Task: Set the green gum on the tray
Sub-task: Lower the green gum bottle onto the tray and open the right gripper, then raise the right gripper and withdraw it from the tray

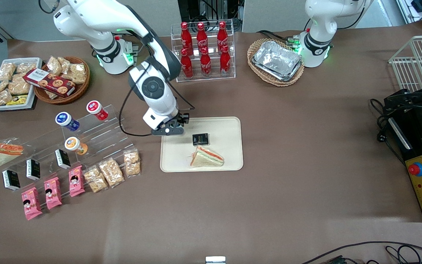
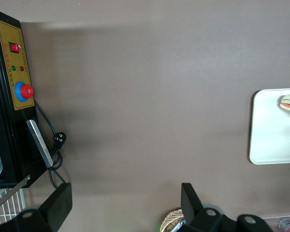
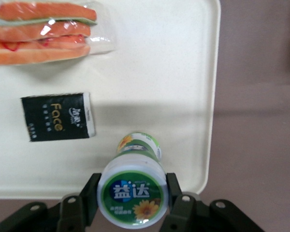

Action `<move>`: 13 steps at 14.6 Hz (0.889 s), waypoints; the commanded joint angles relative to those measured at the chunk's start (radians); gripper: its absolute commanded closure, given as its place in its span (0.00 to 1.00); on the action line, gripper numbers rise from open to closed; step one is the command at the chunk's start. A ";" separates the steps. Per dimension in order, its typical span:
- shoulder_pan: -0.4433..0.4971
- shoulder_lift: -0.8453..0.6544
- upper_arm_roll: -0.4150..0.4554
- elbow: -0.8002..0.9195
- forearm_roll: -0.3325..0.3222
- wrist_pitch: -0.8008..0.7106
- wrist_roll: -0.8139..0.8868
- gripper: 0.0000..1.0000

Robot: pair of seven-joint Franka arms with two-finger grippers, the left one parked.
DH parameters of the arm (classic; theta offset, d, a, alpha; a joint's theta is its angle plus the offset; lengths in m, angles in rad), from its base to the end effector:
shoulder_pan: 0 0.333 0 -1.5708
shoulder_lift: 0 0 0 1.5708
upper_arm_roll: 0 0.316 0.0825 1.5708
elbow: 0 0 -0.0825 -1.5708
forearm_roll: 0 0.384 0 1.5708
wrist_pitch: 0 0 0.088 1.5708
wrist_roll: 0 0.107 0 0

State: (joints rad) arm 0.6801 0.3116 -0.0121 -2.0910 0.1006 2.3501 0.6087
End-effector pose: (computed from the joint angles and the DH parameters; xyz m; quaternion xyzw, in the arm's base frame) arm 0.4523 0.3588 0.2688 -0.9991 0.0064 0.0406 0.0109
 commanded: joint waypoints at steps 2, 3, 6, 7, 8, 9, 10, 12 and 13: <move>0.009 0.063 -0.008 0.006 0.010 0.060 -0.004 0.71; 0.009 0.064 -0.008 0.006 0.010 0.060 -0.006 0.71; 0.006 0.061 -0.009 0.019 0.008 0.060 -0.006 0.06; -0.003 0.054 -0.011 0.022 0.007 0.057 -0.007 0.01; -0.010 0.044 -0.017 0.026 0.007 0.051 -0.015 0.01; -0.019 0.031 -0.023 0.026 0.007 0.046 -0.027 0.01; -0.043 0.015 -0.028 0.026 0.005 0.044 -0.050 0.01; -0.097 -0.024 -0.028 0.028 0.005 0.013 -0.114 0.01; -0.129 -0.049 -0.028 0.034 0.005 -0.023 -0.144 0.01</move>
State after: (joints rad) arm 0.6283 0.3364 -0.0407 -2.0581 0.1003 2.3984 0.5504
